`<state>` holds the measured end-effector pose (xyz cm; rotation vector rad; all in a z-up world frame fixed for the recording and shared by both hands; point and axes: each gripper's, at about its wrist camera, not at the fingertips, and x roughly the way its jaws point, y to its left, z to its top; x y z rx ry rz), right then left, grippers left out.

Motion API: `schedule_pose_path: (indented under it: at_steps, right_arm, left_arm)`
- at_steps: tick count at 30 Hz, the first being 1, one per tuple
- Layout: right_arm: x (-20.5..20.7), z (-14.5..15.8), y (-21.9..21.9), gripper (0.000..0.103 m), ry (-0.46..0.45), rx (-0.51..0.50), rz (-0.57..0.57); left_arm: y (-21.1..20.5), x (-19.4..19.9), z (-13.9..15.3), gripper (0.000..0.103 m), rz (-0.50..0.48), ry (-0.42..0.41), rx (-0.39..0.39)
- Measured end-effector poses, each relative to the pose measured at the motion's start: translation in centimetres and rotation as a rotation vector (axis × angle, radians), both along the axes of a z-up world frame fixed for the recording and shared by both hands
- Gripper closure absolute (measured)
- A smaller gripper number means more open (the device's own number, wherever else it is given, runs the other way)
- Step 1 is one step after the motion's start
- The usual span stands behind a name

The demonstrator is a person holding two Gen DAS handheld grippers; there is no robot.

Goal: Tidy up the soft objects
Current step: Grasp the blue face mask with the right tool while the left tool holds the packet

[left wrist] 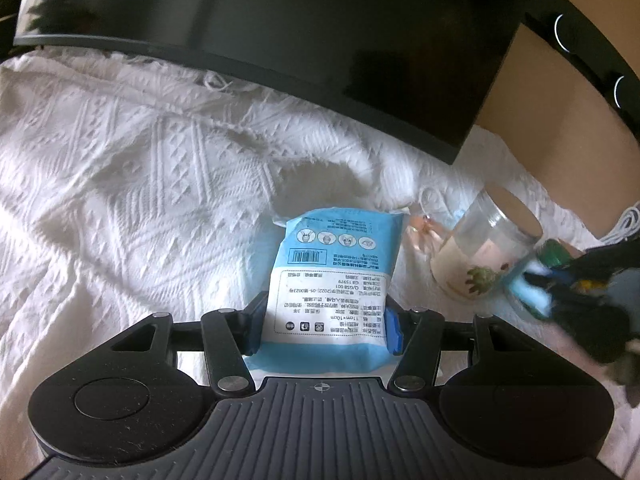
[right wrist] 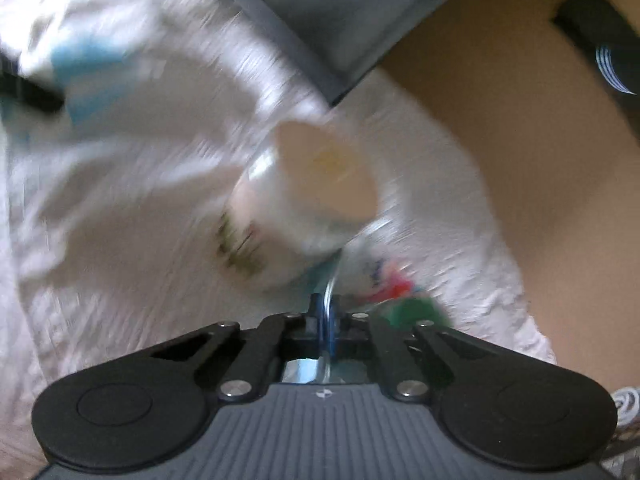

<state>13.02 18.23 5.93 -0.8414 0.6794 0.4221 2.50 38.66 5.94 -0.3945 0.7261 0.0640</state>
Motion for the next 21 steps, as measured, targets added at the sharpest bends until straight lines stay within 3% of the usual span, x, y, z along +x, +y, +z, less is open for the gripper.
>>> schedule_pose_path:
  at_steps: [3, 8, 12, 17, 21]
  right_arm:
    - [1.3, 5.3, -0.9, 0.101, -0.035, 0.128, -0.043]
    - [4.1, 15.8, -4.3, 0.101, -0.094, 0.384, -0.134]
    - [4.5, 21.8, -8.6, 0.101, -0.133, 0.52, -0.179]
    - [2.9, 25.6, -14.4, 0.101, -0.229, 0.562, -0.244]
    - [1.9, 25.8, -18.6, 0.101, -0.241, 0.577, -0.31]
  left_arm:
    - [0.5, 2.0, 2.5, 0.043, -0.009, -0.055, 0.031]
    - [-0.2, 5.4, 10.4, 0.043, -0.038, -0.219, 0.165]
    - [-2.4, 7.7, 15.0, 0.043, -0.095, -0.3, 0.175]
    - [-7.7, 10.2, 17.6, 0.043, -0.192, -0.334, 0.132]
    - [-13.3, 12.0, 17.8, 0.043, -0.311, -0.327, 0.104]
